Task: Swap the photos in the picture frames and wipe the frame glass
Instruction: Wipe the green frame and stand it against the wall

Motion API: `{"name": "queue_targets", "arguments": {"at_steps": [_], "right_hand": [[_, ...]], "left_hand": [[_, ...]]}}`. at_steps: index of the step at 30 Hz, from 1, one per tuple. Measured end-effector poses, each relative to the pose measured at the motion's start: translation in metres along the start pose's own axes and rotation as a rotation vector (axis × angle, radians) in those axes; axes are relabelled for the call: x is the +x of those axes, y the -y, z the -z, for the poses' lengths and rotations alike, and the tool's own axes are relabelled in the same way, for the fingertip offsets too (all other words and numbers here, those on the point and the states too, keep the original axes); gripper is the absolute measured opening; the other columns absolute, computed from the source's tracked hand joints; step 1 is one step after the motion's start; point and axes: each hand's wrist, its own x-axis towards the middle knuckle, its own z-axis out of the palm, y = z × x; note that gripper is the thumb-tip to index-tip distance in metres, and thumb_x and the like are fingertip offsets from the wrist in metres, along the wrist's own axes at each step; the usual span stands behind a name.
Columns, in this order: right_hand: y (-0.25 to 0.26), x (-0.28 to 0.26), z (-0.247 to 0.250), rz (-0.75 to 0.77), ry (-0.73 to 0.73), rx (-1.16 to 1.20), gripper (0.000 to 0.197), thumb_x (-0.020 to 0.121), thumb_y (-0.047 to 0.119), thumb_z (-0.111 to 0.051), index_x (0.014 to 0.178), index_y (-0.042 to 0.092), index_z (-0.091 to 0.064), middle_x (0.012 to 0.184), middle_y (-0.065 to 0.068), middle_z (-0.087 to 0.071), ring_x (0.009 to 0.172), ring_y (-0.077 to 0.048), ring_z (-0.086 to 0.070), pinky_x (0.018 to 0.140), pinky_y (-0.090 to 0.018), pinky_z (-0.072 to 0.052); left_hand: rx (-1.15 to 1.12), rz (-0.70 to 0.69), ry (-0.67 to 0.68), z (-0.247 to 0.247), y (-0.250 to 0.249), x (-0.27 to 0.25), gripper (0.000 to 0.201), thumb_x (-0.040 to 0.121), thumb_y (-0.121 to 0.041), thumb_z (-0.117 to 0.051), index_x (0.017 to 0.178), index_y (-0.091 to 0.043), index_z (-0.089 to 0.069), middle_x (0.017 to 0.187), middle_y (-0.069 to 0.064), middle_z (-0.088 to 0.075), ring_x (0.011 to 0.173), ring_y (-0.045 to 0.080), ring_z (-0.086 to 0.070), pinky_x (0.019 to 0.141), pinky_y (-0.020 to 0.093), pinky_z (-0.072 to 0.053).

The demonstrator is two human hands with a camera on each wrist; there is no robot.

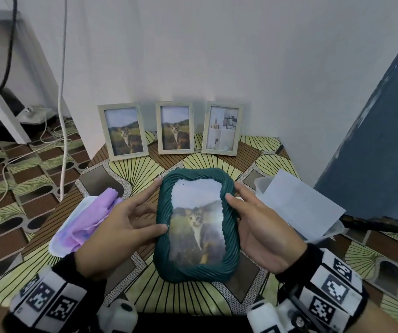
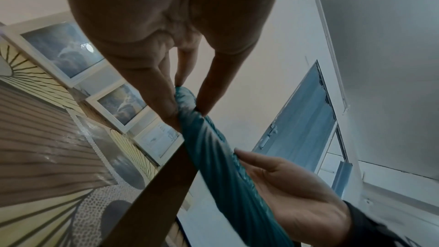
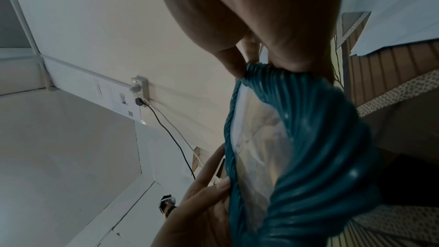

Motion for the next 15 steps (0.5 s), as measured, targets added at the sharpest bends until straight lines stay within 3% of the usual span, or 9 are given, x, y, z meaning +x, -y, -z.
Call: {"name": "queue_targets", "arguments": {"at_steps": [4,7,10,15], "right_hand": [[0.0,0.001,0.002,0.01,-0.063,0.02,0.05,0.104,0.007,-0.043,0.143,0.039,-0.042,0.107,-0.015,-0.074,0.08,-0.023,-0.075,0.061,-0.032,-0.059],[0.0,0.002,0.002,0.006,-0.08,-0.02,0.053,0.104,0.006,-0.043,0.142,0.042,-0.04,0.107,-0.016,-0.074,0.085,-0.026,-0.074,0.065,-0.036,-0.06],[-0.001,0.005,0.0,-0.004,-0.133,-0.048,0.049,0.104,0.004,-0.041,0.14,0.036,-0.045,0.103,-0.018,-0.074,0.081,-0.026,-0.074,0.063,-0.035,-0.06],[0.006,0.011,-0.001,-0.071,-0.169,-0.008,0.051,0.102,0.0,-0.042,0.142,0.031,-0.043,0.103,-0.021,-0.074,0.077,-0.028,-0.073,0.062,-0.04,-0.061]], "left_hand": [[-0.02,0.046,0.043,0.002,-0.002,0.001,0.078,0.078,0.004,-0.069,0.138,-0.042,-0.047,0.117,0.015,-0.065,0.104,0.04,-0.066,0.089,0.049,-0.054],[-0.042,0.073,0.05,0.003,0.0,0.005,0.08,0.074,-0.002,-0.072,0.14,-0.04,-0.046,0.117,0.014,-0.066,0.101,0.035,-0.068,0.077,0.04,-0.06],[-0.09,0.101,0.039,0.005,0.002,0.008,0.082,0.07,-0.002,-0.074,0.139,-0.036,-0.048,0.111,0.014,-0.067,0.087,0.022,-0.071,0.062,0.025,-0.055],[-0.156,0.138,0.03,0.006,-0.001,0.013,0.076,0.068,0.0,-0.072,0.134,-0.032,-0.053,0.11,0.016,-0.069,0.098,0.028,-0.07,0.07,0.032,-0.06]]}}
